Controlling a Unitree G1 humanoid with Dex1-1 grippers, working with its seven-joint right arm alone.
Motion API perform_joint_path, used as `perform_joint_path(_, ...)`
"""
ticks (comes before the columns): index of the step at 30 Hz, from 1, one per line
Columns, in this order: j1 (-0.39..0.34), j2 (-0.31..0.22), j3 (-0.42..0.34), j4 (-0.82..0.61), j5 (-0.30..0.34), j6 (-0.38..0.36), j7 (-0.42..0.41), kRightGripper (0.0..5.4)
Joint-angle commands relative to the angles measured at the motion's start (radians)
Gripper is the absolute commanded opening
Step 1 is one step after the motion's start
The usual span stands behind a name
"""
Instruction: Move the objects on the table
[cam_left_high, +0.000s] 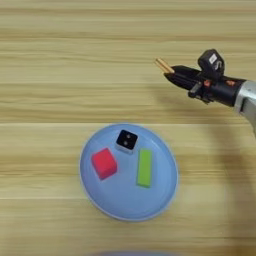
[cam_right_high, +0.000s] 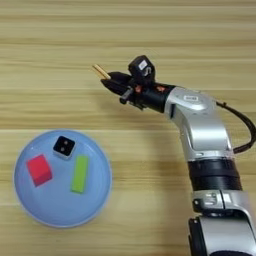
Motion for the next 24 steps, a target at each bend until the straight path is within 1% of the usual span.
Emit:
perform_joint_path(1, -0.019, -0.044, -0.005, -0.129, 0.035, -0.003, 0.008, 0.9)
perform_joint_path(7, 0.034, -0.055, 0.016, -0.218, 0.061, -0.01, 0.064, 0.9)
perform_joint_path(12, 0.084, -0.065, 0.049, -0.282, 0.082, -0.049, 0.139, 0.9)
perform_joint_path(14, 0.115, -0.068, 0.079, -0.308, 0.094, -0.089, 0.197, 0.9)
perform_joint_path(16, 0.135, -0.068, 0.109, -0.328, 0.097, -0.113, 0.238, 0.9)
perform_joint_path(24, 0.156, -0.067, 0.213, -0.361, 0.078, -0.146, 0.311, 0.9)
